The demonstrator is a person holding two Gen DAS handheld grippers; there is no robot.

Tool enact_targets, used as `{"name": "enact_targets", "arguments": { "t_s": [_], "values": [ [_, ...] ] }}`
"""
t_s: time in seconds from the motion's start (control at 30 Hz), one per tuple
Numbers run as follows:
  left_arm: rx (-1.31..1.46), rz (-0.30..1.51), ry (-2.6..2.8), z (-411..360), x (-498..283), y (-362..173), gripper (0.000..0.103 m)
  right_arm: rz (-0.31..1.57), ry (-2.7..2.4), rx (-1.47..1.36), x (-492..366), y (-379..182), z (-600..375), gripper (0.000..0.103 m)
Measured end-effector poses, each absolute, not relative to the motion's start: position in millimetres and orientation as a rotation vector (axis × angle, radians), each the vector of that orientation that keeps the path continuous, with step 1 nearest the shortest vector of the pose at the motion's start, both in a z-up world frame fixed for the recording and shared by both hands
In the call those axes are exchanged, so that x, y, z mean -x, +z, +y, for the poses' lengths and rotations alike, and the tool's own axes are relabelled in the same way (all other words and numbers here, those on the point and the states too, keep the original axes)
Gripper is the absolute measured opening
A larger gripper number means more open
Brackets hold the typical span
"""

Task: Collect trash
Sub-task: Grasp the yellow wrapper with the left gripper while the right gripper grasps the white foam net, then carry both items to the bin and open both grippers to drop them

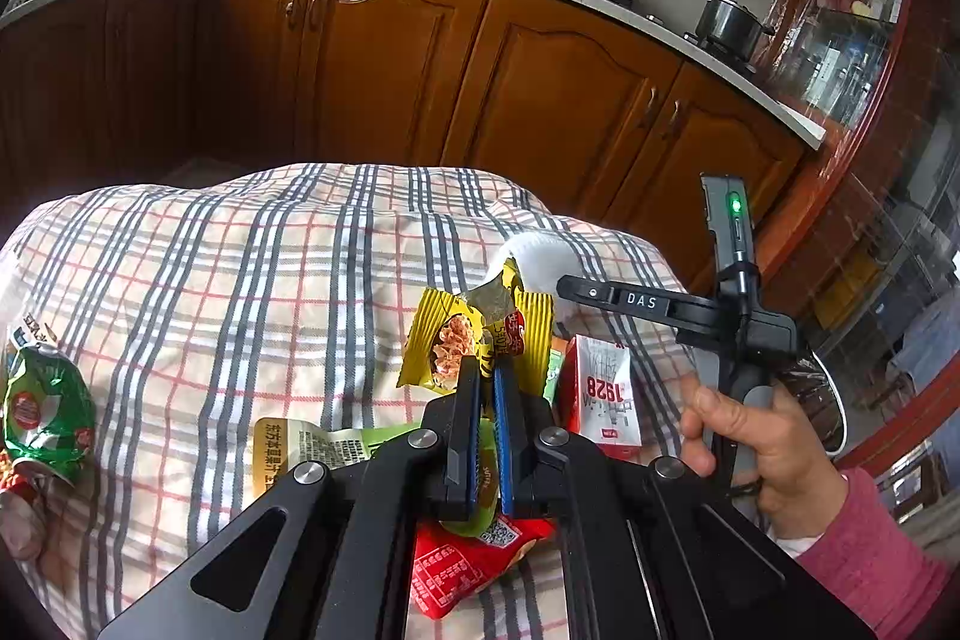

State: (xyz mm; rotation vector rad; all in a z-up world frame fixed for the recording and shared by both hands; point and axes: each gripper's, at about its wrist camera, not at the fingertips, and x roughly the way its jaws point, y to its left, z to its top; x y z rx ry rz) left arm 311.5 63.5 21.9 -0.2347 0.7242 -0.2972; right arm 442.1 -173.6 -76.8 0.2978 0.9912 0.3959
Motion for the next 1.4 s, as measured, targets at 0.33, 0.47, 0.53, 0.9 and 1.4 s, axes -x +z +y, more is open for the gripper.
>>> {"name": "enact_targets", "arguments": {
  "t_s": [0.33,0.47,0.53,0.9,1.4],
  "values": [
    [0.217,0.71,-0.363,35.0,-314.6,28.8,0.003,0.873,0.403,-0.315,-390.4,-35.5,-209.5,0.008],
    [0.206,0.712,-0.416,7.8,-313.6,29.6,0.003,0.827,0.377,-0.348,-355.4,-18.0,-246.3,0.008],
    [0.194,0.715,-0.451,-10.6,-311.9,30.3,0.003,0.813,0.353,-0.365,-340.3,-11.5,-263.4,0.008],
    [0.104,0.728,-0.652,-111.3,-309.0,34.8,0.003,0.755,0.169,-0.394,-252.5,4.1,-371.0,0.008],
    [0.001,0.788,-0.764,-216.2,-337.1,21.4,0.003,0.742,-0.048,-0.414,-209.1,-8.0,-456.5,0.008]
  ]
}}
